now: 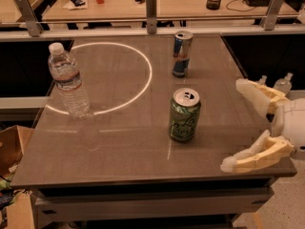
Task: Knock green can over
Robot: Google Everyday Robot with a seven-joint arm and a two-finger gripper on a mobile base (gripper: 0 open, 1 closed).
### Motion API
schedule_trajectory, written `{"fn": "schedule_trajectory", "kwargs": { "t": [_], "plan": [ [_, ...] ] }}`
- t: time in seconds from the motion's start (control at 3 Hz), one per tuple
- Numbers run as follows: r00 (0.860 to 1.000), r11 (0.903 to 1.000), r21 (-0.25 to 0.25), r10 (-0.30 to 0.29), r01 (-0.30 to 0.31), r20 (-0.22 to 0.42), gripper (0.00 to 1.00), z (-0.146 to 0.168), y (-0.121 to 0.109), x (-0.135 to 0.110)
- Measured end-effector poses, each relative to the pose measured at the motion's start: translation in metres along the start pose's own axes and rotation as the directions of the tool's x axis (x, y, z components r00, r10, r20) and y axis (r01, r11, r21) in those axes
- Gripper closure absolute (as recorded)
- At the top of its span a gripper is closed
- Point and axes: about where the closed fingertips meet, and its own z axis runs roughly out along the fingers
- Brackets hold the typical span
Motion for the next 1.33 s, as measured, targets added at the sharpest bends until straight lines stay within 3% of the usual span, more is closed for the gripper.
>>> {"fn": "schedule_trajectory", "kwargs": {
  "t": [0.67,1.0,1.33],
  "plan": [
    [0.998,0.9943,0.104,-0.026,0.02,0.049,0.0,0.015,-0.013,0.02],
    [0.999,0.9906,0.136,0.004,-0.011,0.047,0.0,0.019,-0.018,0.04],
    [0.997,0.9908,0.118,0.062,-0.068,0.047,0.0,0.032,-0.017,0.059]
  ]
}}
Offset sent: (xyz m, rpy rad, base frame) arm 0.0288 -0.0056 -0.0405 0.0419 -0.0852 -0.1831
